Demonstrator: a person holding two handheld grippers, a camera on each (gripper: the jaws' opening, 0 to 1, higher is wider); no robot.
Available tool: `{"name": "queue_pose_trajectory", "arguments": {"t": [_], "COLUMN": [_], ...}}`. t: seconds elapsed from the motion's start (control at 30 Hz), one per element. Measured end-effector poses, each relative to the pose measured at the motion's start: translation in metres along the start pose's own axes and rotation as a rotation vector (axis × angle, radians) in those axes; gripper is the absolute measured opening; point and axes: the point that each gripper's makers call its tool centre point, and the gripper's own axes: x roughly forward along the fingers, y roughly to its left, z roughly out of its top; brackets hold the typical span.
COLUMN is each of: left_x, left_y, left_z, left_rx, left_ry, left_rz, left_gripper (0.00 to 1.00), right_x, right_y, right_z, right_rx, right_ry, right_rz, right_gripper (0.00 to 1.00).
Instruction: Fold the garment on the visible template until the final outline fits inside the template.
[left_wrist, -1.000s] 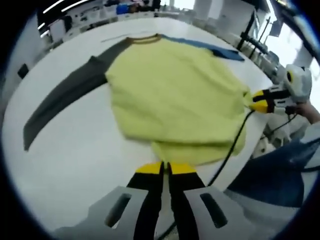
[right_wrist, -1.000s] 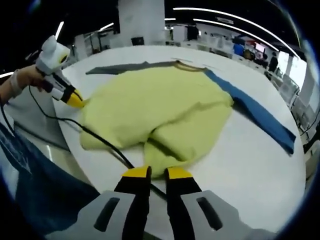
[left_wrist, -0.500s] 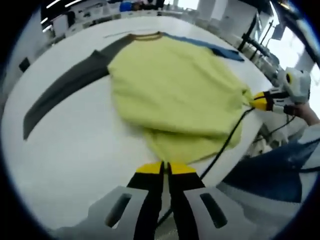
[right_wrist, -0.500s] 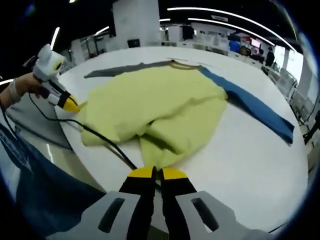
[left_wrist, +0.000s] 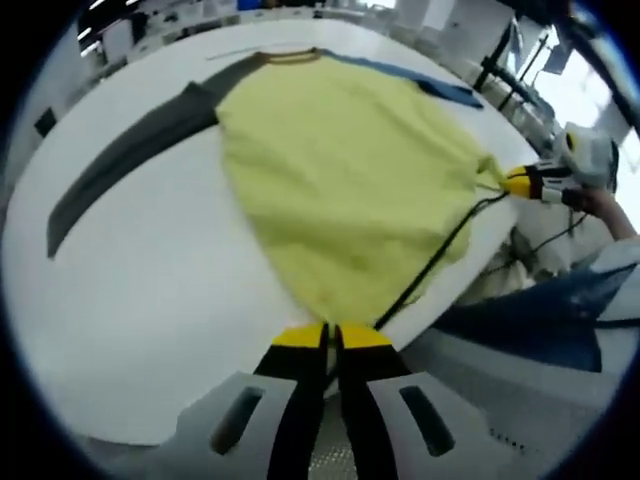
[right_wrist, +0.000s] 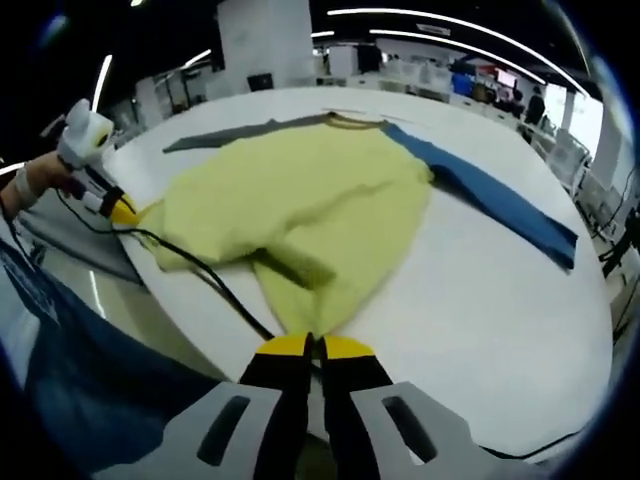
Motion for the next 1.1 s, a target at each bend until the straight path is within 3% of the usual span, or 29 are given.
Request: {"name": "queue_pose_trajectory", "arguments": {"t": [0.47,0.8,1.1], "left_x": [-0.009,-0.012,-0.019], "left_y": [0.004,0.003,0.005], "left_z": [-0.015,-0.021,-0.021], "left_rx": [-0.015,-0.002,0.015], "left_ry": [0.046,0.079,0.105], "left_rz": [-0.01,-0.033,-0.055], "left_gripper": [0.0,0.0,0.0], "right_x": [-0.026,-0.026,-0.036], "right_y": [-0.035,-0.034,-0.036], "right_z": [-0.019,-0.024,-0.017], "right_rx": [-0.003,-0.055,-0.078], "right_ry": [0.055,0.11,0.127], "right_rz": [-0.034,0.004,0.055], "right_gripper": [0.03,0.03,0.03]}}
